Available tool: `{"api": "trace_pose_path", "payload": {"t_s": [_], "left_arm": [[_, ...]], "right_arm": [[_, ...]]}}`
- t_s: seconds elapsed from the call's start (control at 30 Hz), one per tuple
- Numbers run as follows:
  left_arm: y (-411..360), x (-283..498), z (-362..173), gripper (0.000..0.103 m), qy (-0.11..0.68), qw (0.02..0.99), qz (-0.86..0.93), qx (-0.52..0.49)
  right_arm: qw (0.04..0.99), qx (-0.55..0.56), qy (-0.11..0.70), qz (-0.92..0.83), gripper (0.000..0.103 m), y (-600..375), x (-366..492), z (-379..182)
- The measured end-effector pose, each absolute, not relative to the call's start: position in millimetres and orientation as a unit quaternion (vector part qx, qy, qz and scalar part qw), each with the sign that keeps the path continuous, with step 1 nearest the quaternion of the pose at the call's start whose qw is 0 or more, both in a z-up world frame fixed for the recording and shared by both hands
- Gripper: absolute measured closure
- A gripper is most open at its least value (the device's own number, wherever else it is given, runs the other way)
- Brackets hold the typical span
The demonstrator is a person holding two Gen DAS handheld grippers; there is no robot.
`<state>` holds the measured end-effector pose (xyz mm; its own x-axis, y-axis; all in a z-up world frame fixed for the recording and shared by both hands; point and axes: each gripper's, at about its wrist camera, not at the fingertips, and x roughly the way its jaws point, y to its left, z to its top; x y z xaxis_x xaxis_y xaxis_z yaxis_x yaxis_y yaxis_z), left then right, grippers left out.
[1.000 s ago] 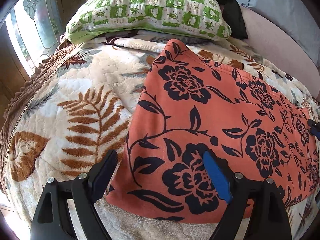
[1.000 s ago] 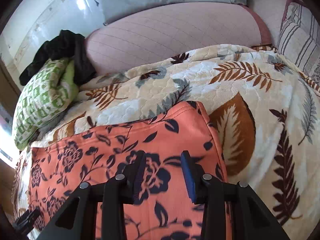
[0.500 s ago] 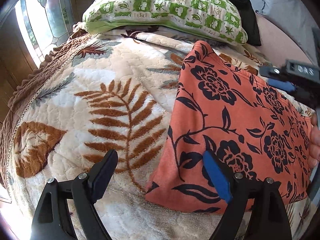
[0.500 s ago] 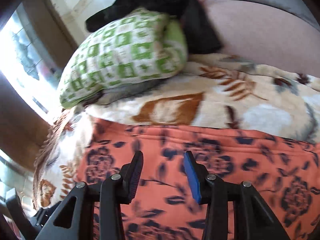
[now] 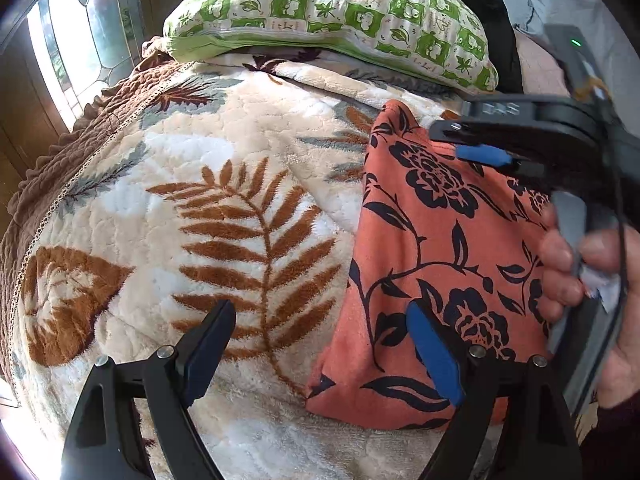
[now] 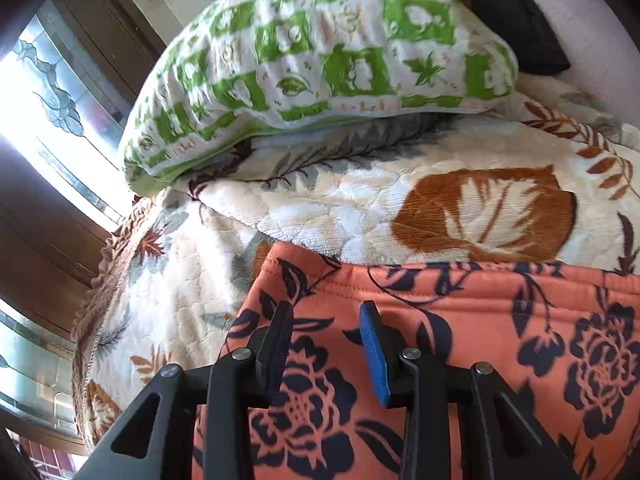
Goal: Fold small clothes
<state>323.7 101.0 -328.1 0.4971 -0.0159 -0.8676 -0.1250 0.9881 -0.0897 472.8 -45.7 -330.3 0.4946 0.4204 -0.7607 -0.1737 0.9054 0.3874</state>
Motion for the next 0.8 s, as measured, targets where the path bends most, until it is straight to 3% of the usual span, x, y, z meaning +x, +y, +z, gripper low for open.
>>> {"api": "trace_pose_path", "payload": {"t_s": [0.3, 0.4, 0.57, 0.8], "left_arm": [[88.3, 314.2, -306.5, 0.016, 0.461, 0.884, 0.017, -0.076], [75.0, 304.6, -303.8, 0.015, 0.46, 0.885, -0.005, -0.075], [70.5, 269.7, -312.3, 0.015, 0.486, 0.867, -0.035, -0.108], [82.6, 247.1, -344.1, 0.015, 0.536, 0.802, -0.084, -0.251]], "right_arm": [[0.848, 0.254, 0.438, 0.158, 0.064, -195.2, 334.9, -285.8], [0.846, 0.298, 0.425, 0.123, 0.035, -252.8, 270.9, -280.8], [0.829, 0.388, 0.397, 0.069, 0.034, -331.8, 176.3, -302.2], [0.772, 0.517, 0.365, 0.051, 0.034, -364.9, 138.2, -353.1]]}}
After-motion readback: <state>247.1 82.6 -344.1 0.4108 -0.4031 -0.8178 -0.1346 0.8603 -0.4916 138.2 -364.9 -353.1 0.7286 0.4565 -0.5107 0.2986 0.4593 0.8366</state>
